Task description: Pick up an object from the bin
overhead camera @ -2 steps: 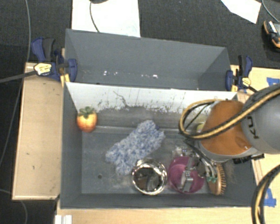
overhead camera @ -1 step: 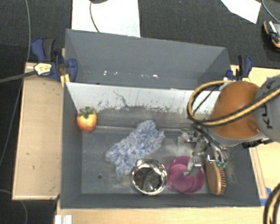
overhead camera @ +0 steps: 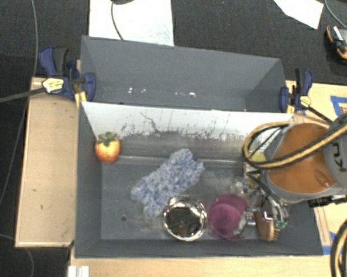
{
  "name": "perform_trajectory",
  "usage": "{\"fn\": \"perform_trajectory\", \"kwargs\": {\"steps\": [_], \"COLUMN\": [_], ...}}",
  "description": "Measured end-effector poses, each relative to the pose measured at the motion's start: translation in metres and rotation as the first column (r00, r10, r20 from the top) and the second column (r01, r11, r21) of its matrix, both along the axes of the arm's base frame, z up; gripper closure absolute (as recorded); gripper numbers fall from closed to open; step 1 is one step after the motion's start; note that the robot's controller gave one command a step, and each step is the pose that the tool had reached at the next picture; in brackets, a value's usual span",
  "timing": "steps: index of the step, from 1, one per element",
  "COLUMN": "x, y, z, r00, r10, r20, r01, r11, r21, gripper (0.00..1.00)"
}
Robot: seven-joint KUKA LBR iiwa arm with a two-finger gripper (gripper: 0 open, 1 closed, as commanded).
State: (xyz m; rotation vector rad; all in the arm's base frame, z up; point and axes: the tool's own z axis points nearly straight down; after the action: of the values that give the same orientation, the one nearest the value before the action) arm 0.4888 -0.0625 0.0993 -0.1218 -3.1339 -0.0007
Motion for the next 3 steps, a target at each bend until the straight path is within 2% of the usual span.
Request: {"fn": "perform_trajectory", "kwargs": {"steps": [1, 2, 3], "x": [0.007, 0.001, 0.001], "y": [0.012, 0.032, 0.032], "z": [-0.03, -0.028, -0.027], "r00": [0.968, 0.851, 0.85], "r10": [0.249, 0.525, 0.526], "r20": [0.023, 0.013, 0.013], "r01": [-0.249, -0.525, -0.526], "r11": [0.968, 0.851, 0.85], "r21": [-0.008, -0.004, -0.004], "gripper": [0.0, 1.0, 1.0]}}
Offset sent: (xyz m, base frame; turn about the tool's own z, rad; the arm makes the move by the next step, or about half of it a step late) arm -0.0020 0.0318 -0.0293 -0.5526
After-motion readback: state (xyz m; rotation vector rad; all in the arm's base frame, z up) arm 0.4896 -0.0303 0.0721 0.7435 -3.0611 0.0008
